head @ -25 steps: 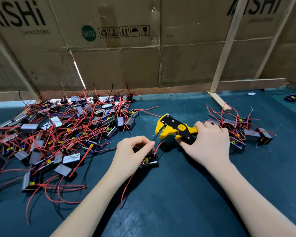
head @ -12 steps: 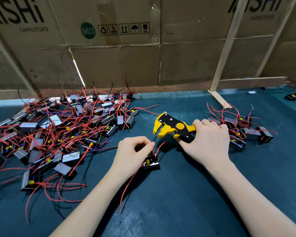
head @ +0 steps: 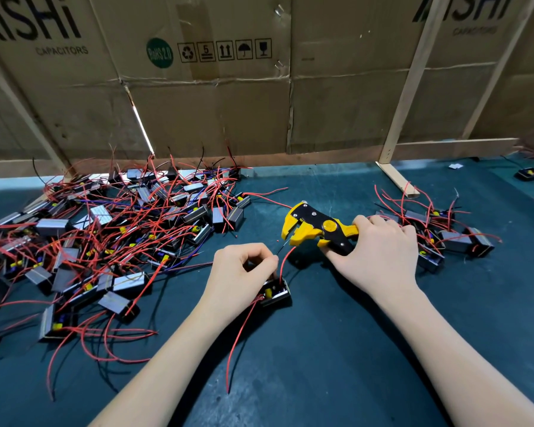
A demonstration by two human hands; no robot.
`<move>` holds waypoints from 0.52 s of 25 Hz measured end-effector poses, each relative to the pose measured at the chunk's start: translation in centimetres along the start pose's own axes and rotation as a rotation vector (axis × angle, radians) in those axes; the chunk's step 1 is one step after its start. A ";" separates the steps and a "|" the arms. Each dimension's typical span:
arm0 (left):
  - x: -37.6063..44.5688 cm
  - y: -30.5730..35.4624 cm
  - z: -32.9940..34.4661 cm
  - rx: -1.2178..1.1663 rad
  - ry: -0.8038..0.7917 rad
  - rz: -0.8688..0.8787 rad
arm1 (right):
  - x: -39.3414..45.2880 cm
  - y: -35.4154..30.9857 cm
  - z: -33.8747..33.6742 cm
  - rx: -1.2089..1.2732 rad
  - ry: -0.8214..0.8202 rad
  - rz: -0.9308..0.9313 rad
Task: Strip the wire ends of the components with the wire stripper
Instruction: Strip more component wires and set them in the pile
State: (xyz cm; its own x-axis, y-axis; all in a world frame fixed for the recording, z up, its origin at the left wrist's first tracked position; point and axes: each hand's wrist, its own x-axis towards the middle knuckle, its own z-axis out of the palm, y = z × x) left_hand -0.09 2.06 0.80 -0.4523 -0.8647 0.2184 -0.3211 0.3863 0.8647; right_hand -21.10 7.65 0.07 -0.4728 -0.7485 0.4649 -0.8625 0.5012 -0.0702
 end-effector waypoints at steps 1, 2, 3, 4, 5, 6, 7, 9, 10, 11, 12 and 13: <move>-0.1 0.0 0.0 0.006 -0.001 0.005 | 0.2 0.3 0.0 0.021 -0.006 0.033; -0.1 0.0 0.0 0.012 -0.002 0.008 | 0.4 0.7 0.0 0.045 -0.014 0.069; -0.2 0.0 0.0 0.015 0.000 0.011 | 0.6 1.1 0.0 0.069 -0.020 0.098; -0.2 0.0 0.0 0.015 0.005 0.016 | 0.8 1.5 -0.1 0.089 -0.020 0.111; -0.2 0.0 0.0 0.014 0.012 0.025 | 0.8 1.9 -0.2 0.093 -0.016 0.107; -0.2 0.0 0.0 0.012 0.017 0.035 | 0.8 2.1 -0.1 0.073 -0.006 0.087; -0.2 0.0 0.0 0.013 0.017 0.044 | 0.6 2.0 0.0 0.037 0.004 0.063; -0.2 -0.1 0.1 0.019 0.009 0.059 | 0.4 1.4 0.0 -0.006 0.029 0.025; -0.3 -0.1 0.1 0.023 0.008 0.067 | 0.3 1.1 0.0 -0.004 0.046 0.016; -0.3 -0.1 0.1 0.026 0.012 0.076 | 0.2 0.8 0.0 0.001 0.064 0.008; -0.3 -0.2 0.1 0.031 0.018 0.085 | 0.2 0.6 -0.1 0.000 0.081 0.001; -0.3 -0.2 0.0 0.038 0.025 0.092 | 0.1 0.4 -0.1 -0.003 0.095 -0.006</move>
State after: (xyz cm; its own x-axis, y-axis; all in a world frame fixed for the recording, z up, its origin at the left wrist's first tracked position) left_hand 0.08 2.29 0.57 -0.4605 -0.8328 0.3073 -0.3105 0.4754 0.8231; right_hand -21.47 7.82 0.22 -0.4486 -0.7071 0.5466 -0.8646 0.4983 -0.0649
